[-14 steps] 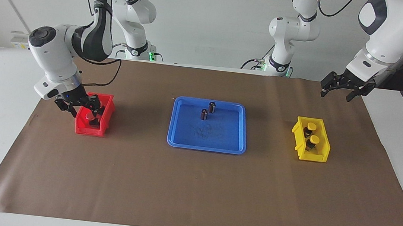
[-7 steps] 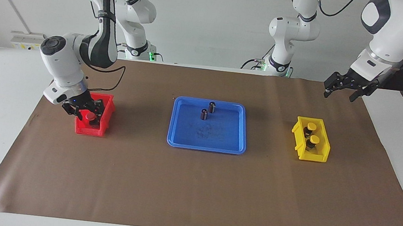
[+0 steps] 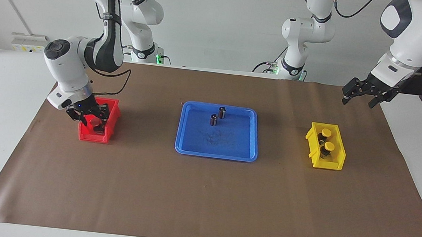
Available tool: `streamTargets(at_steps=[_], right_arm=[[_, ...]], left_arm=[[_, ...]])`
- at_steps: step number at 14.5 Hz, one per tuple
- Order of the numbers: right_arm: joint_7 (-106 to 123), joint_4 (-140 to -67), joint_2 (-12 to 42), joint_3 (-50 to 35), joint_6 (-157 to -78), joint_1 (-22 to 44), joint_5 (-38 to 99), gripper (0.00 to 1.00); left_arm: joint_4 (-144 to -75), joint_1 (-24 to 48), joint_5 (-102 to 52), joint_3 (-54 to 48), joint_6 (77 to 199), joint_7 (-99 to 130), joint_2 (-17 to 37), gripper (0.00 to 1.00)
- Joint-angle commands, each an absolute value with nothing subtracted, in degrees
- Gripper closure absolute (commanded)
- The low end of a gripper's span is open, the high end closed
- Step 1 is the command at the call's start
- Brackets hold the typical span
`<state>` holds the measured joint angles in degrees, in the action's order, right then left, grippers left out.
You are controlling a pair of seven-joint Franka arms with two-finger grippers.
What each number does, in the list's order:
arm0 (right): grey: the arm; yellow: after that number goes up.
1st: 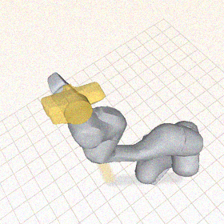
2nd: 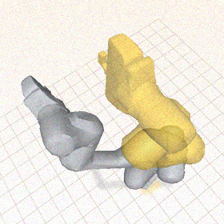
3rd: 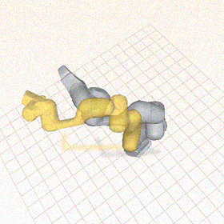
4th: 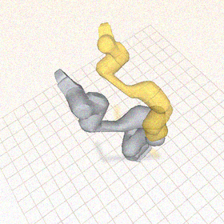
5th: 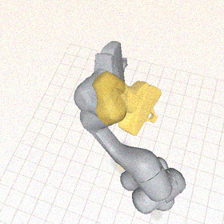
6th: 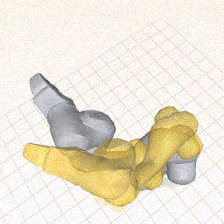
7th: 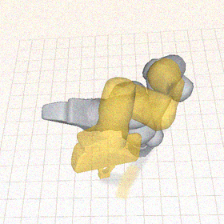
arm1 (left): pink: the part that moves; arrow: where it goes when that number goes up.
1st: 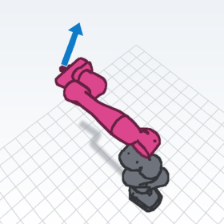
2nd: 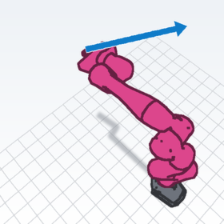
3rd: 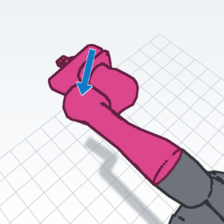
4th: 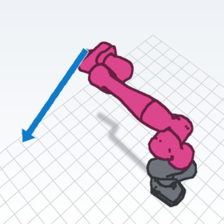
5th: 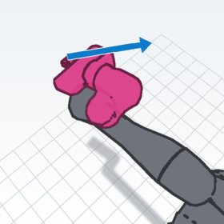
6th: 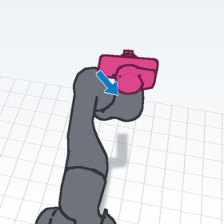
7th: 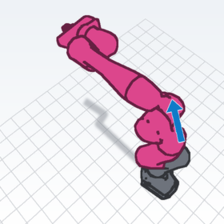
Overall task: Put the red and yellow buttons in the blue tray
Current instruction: 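Reach the right gripper down and grasp a red button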
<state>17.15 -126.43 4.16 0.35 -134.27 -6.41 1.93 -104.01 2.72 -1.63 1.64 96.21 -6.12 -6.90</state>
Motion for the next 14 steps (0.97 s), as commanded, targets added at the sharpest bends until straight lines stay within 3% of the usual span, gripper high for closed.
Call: streamTargets(at_steps=[1,2,4,6,7,8,12,14], right_arm=[[19.25,-129.81,2.11,0.0,-136.57,-7.21,3.43,0.32],[19.42,-130.16,2.02,0.0,-136.93,-7.29,3.43,0.36],[20.39,-130.08,2.11,0.0,-137.02,-7.29,3.43,0.54],[20.39,-129.64,2.11,0.0,-136.41,-7.12,3.43,0.79],[20.48,-128.59,2.37,0.0,-135.62,-7.12,2.99,0.87],[20.48,-126.76,2.63,0.0,-133.44,-7.21,2.55,0.87],[20.66,-110.26,4.39,-0.09,-112.46,-6.07,1.68,0.87],[13.49,-99.55,7.89,-0.35,-103.05,-1.52,0.62,0.86]], left_arm=[[-107.31,2.37,-0.88,1.32,98.79,-5.98,-9.49,0.0],[-107.58,2.37,-0.88,1.32,98.96,-5.98,-9.49,0.0],[-107.58,2.37,-0.88,1.32,99.05,-5.98,-9.67,0.0],[-108.19,2.37,-0.88,1.32,99.93,-5.98,-9.76,0.0],[-108.54,2.37,-0.88,1.32,100.19,-5.98,-9.93,0.0],[-108.81,2.37,-0.88,1.32,100.28,-5.98,-10.28,0.0],[-108.81,2.37,-0.88,1.41,100.28,-6.24,-10.2,0.0],[-108.98,1.76,-0.79,1.41,101.94,-6.85,-10.02,0.0]])
